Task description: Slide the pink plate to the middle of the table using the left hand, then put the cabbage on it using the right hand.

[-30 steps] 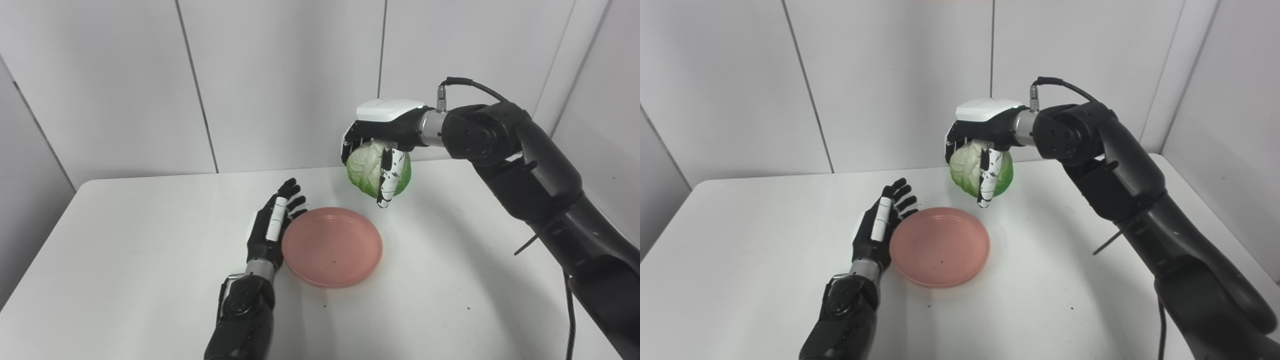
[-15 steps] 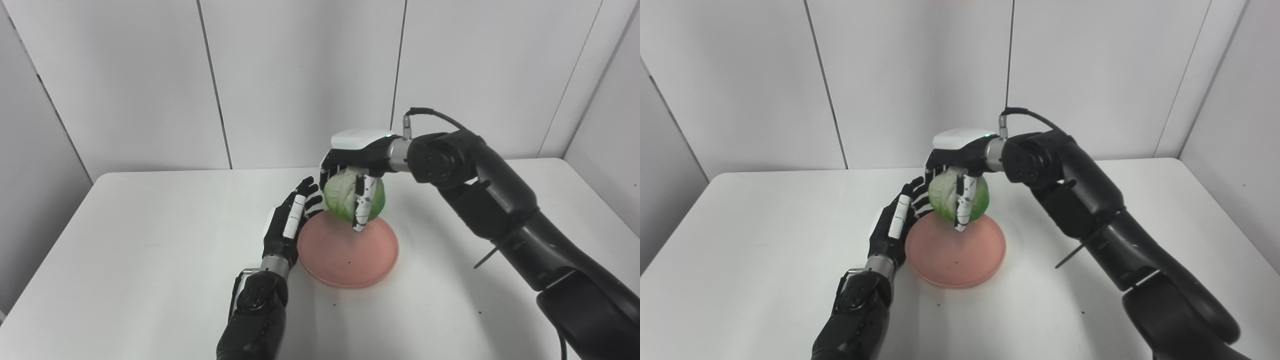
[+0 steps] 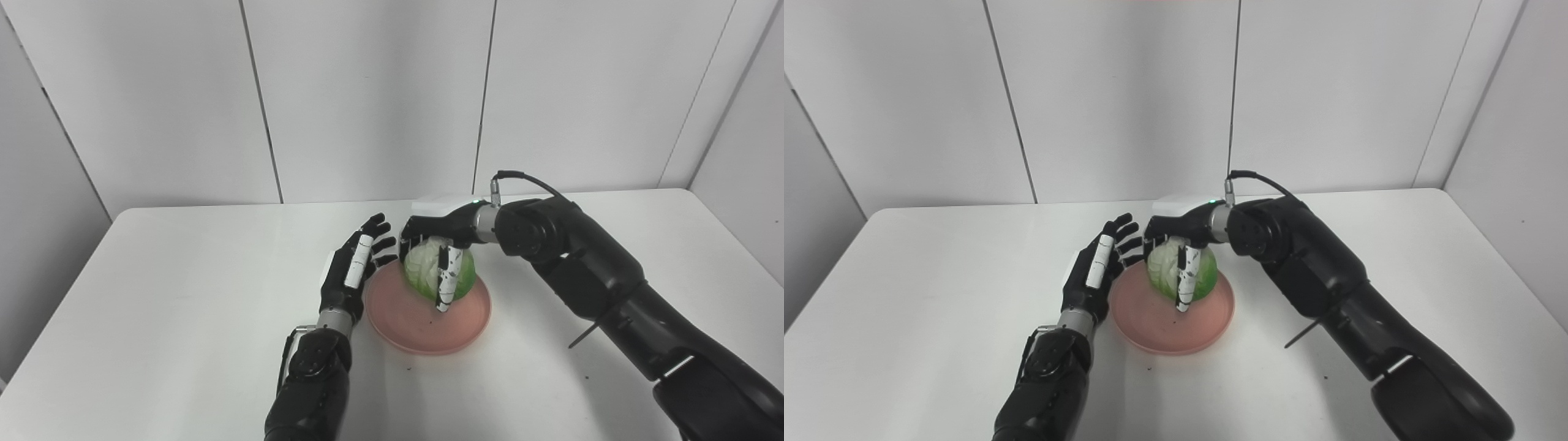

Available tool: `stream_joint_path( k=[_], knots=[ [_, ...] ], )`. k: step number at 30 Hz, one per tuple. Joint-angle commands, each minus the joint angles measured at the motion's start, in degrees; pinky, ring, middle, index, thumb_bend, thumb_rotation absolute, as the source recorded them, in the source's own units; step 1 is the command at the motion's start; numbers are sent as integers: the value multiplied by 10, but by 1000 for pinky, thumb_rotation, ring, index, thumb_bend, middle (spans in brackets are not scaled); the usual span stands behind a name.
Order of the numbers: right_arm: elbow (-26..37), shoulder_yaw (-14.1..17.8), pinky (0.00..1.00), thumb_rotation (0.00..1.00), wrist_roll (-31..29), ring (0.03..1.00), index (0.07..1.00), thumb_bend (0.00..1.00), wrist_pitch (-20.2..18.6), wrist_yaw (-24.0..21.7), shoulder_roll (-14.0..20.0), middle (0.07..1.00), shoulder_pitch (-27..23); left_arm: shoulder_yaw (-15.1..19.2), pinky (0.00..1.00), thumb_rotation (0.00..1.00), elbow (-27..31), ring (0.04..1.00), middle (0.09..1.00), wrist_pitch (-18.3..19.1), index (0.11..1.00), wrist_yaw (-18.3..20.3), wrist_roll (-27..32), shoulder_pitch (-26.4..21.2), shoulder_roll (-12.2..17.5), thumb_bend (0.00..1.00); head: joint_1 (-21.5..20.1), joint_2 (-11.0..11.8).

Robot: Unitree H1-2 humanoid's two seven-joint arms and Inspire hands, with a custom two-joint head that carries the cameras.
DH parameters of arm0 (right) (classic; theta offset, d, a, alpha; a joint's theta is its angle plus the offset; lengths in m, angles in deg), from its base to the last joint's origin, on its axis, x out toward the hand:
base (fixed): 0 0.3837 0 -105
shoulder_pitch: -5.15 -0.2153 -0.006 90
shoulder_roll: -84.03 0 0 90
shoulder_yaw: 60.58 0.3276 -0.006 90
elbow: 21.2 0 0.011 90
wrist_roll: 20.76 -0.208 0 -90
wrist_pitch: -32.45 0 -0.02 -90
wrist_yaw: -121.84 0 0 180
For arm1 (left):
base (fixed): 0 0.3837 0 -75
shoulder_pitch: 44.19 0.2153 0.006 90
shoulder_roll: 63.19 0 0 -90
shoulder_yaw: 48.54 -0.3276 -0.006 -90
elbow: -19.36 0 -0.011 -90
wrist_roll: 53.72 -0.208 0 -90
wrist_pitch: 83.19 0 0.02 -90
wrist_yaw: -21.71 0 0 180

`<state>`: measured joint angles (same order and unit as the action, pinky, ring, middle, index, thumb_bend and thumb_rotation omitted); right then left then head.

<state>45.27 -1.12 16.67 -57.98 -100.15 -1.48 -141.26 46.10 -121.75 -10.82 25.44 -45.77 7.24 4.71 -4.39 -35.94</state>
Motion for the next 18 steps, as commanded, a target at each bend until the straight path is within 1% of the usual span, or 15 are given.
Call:
stream_joint_path(
  k=[1, 2, 7, 11, 16, 17, 18],
  knots=[
    [5, 3, 347, 0, 2, 440, 488, 526, 16, 20, -2, 490, -27, 2, 755, 821, -3, 813, 844, 12, 804, 1, 6, 10, -1, 908, 1, 0],
    [3, 3, 343, 0, 1, 435, 489, 526, 17, 19, -3, 488, -27, 2, 758, 822, -2, 814, 844, 13, 804, 0, 6, 10, -2, 909, -1, -4],
    [2, 5, 318, 0, -5, 400, 499, 526, 12, 16, -7, 468, -20, 6, 755, 821, 0, 826, 850, 17, 798, -2, 8, 9, -2, 914, -2, -8],
    [3, 2, 316, 0, -2, 395, 494, 527, 21, 23, -6, 473, -14, 3, 716, 833, 6, 811, 850, 23, 804, -10, 3, 10, -3, 900, -1, -10],
    [10, 5, 317, 3, -9, 394, 506, 528, 23, 19, -6, 463, -10, 0, 680, 839, 1, 796, 841, 19, 803, -8, 2, 9, -2, 907, -3, -13],
    [10, 5, 330, 8, -11, 406, 503, 528, 24, 17, -6, 468, -10, -1, 692, 846, -1, 798, 841, 17, 806, -7, 1, 9, -1, 909, -3, -13],
    [12, 4, 363, 85, -12, 437, 497, 525, 19, 11, -6, 505, -11, -1, 702, 851, -3, 802, 844, 14, 811, -5, 2, 8, -1, 908, -3, -13]
  ],
)
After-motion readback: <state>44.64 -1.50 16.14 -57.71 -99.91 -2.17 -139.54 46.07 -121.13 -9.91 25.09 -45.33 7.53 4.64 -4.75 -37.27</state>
